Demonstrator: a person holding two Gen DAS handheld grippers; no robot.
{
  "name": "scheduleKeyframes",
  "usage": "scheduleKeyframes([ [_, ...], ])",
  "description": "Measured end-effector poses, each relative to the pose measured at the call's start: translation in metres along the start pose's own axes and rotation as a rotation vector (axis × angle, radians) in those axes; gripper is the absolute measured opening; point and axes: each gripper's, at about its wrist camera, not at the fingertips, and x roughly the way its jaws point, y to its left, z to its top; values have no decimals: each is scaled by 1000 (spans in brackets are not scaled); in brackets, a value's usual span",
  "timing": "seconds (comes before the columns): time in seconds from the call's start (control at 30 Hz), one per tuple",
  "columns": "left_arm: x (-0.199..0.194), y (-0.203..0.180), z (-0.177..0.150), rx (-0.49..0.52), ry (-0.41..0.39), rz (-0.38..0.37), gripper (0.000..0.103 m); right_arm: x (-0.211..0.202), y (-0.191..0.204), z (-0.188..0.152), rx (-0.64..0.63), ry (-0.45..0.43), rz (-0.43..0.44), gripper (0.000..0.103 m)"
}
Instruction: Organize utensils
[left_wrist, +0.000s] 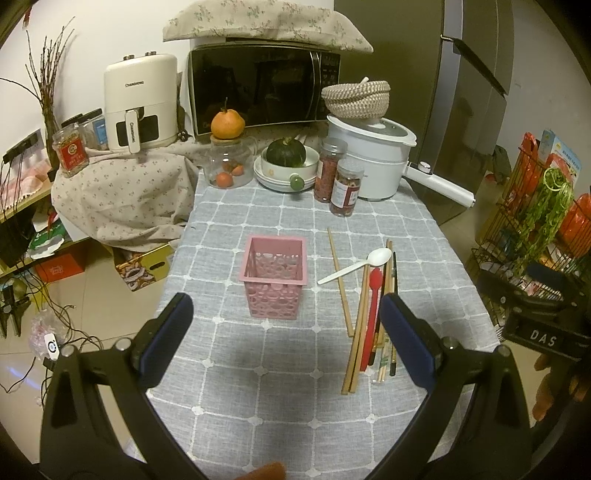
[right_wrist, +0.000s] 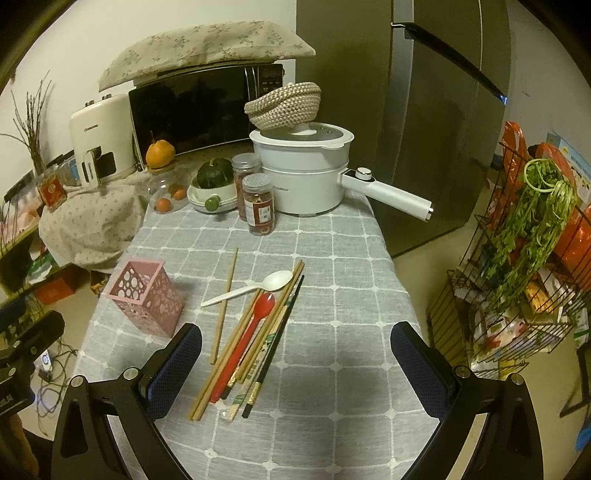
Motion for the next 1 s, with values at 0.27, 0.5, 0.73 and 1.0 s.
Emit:
scheduleKeyframes([
  [0.27,17,-9,6,61,28,1,101,14,-15,8,-6,26,-26,103],
  [0.5,43,-38,20,158,150,-124,89,41,-37,25,3,97,27,102],
  [0.73,106,-78,38,216,358,-251,62,80,-70,30,58,205,46,85],
  [1.0,199,-133,57,346,554,-250,59,118,-99,21,152,318,91,75],
])
